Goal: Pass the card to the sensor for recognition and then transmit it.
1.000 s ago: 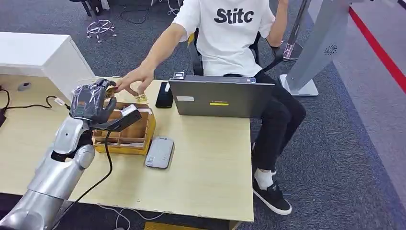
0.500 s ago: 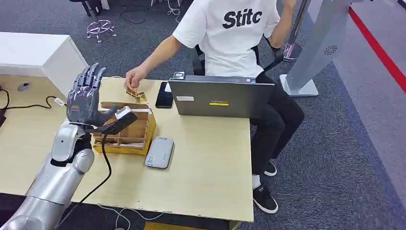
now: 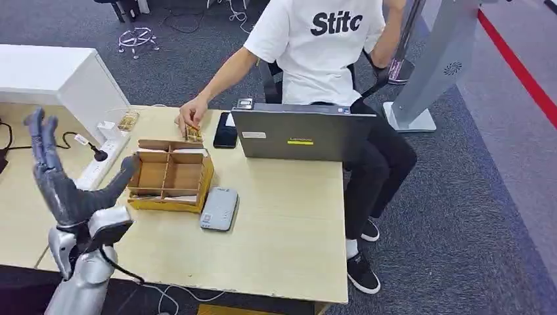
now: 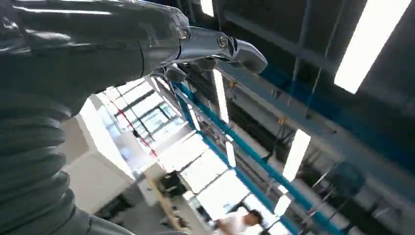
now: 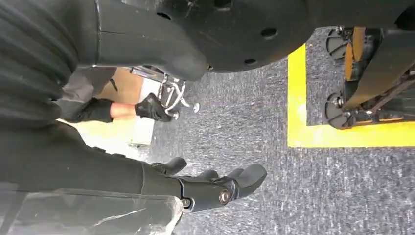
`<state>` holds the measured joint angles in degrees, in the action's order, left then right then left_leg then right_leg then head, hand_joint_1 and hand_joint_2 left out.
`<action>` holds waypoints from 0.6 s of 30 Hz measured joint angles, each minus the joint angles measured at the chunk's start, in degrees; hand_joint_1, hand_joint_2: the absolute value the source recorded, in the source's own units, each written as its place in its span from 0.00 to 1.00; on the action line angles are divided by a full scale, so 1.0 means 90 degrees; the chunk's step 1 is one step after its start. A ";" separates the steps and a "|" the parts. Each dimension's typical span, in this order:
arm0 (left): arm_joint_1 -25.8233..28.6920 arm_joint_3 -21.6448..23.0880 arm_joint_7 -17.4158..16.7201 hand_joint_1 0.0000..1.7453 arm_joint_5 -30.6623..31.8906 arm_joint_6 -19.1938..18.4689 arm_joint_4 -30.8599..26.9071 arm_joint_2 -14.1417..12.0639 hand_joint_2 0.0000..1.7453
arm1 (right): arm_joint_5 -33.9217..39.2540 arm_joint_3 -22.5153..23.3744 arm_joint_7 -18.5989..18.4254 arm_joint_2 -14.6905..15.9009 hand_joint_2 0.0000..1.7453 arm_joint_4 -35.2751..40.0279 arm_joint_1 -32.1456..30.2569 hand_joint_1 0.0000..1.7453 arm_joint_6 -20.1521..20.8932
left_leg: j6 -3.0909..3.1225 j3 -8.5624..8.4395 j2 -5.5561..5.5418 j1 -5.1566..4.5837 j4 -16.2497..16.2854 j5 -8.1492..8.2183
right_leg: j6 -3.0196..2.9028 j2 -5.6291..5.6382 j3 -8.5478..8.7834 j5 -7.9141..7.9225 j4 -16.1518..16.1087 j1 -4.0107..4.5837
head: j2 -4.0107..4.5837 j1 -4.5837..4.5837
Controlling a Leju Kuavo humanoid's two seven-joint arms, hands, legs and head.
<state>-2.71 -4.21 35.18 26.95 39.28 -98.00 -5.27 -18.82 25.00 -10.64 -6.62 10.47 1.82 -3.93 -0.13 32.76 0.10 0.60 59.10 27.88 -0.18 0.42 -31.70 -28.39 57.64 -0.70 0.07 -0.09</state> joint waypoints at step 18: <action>0.1366 -0.5316 0.0506 0.00 -0.3603 -0.2259 0.0638 0.2550 1.00 | -0.0032 0.0418 0.0058 -0.0146 1.00 -0.0007 -0.0045 0.00 -0.0231 | 0.0006 -0.0009 -0.0009 0.0003 -0.0003 0.0017 | 0.0005 -0.0013 0.0014 -0.0018 -0.0005 0.0000 | 0.0000 0.0002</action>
